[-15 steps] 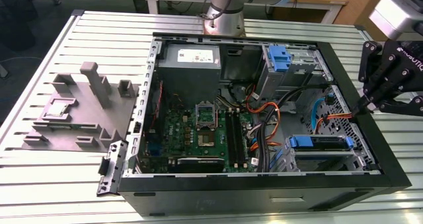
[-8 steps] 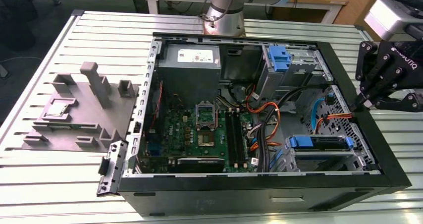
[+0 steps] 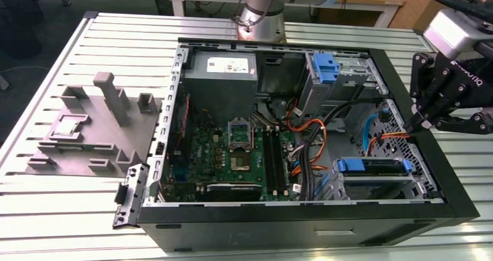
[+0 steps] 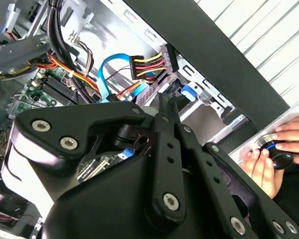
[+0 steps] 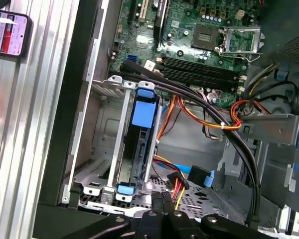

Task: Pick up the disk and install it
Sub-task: 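Insert the first disk wire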

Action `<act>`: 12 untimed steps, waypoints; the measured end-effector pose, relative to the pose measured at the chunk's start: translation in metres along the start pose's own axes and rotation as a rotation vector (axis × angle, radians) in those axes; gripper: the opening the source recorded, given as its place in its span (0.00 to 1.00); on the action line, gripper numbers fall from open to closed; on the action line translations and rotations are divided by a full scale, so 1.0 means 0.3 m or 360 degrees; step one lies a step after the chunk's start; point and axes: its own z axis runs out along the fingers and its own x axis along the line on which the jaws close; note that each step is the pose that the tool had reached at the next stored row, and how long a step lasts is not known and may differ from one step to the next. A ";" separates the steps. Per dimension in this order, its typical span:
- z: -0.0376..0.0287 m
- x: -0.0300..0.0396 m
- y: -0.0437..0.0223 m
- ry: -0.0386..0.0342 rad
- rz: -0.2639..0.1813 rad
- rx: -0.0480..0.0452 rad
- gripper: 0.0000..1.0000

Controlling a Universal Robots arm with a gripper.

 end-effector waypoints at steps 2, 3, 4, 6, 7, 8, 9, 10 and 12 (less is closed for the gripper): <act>0.002 -0.007 -0.004 0.0000 -0.0002 0.0000 0.10; 0.003 -0.012 -0.006 0.0001 -0.0002 0.0000 0.10; 0.004 -0.017 -0.009 0.0001 -0.0002 0.0000 0.10; 0.007 -0.024 -0.014 0.0004 -0.0002 -0.0001 0.10; 0.009 -0.027 -0.017 0.0006 -0.0002 -0.0001 0.10; 0.011 -0.029 -0.020 0.0007 -0.0002 -0.0001 0.10; 0.013 -0.030 -0.024 0.0007 -0.0003 -0.0001 0.10; 0.014 -0.030 -0.026 0.0008 -0.0009 -0.0001 0.11; 0.016 -0.030 -0.026 0.0009 -0.0052 -0.0002 0.17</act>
